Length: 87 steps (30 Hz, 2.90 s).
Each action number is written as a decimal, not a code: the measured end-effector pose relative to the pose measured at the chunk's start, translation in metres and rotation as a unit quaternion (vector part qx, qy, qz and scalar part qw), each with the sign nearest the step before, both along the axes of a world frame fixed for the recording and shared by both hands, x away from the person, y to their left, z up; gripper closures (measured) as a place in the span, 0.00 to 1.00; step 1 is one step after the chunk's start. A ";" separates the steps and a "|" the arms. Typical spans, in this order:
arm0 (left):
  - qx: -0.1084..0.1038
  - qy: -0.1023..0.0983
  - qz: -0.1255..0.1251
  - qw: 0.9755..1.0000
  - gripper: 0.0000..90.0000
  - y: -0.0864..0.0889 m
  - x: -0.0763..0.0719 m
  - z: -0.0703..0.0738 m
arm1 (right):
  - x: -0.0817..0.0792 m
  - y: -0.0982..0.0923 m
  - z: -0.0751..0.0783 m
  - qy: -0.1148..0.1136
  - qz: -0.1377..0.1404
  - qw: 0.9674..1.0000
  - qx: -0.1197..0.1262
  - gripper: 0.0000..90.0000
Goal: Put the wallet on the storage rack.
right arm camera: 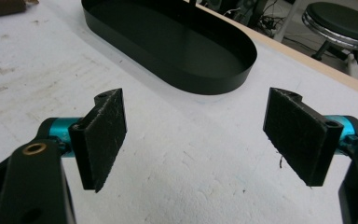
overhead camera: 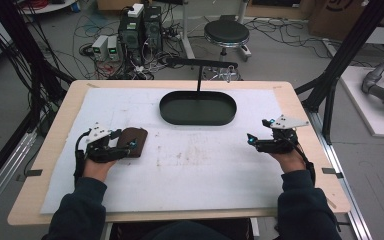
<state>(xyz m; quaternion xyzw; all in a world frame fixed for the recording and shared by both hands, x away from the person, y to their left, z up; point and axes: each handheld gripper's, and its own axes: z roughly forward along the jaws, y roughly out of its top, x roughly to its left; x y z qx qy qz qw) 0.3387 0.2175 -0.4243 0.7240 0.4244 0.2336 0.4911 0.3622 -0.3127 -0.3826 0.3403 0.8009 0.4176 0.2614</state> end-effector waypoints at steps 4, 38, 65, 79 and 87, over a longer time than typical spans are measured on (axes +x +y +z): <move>0.037 0.014 0.010 0.999 0.28 -0.011 0.007 -0.009 | 0.002 0.001 -0.005 0.008 0.002 1.000 -0.002 0.24; 0.152 -0.006 0.038 0.988 0.60 -0.030 0.011 -0.006 | 0.001 -0.005 -0.006 0.012 -0.002 1.000 0.002 0.27; -0.077 0.004 0.142 0.987 0.78 0.059 0.010 0.011 | 0.001 -0.003 -0.007 0.016 -0.003 1.000 0.001 0.27; -0.081 -0.027 0.135 0.987 0.46 0.057 0.010 0.010 | 0.001 -0.003 -0.008 0.015 -0.001 1.000 -0.001 0.27; -0.052 -0.018 0.124 0.991 0.32 0.052 0.012 0.007 | 0.001 -0.002 -0.008 0.018 0.001 1.000 -0.001 0.27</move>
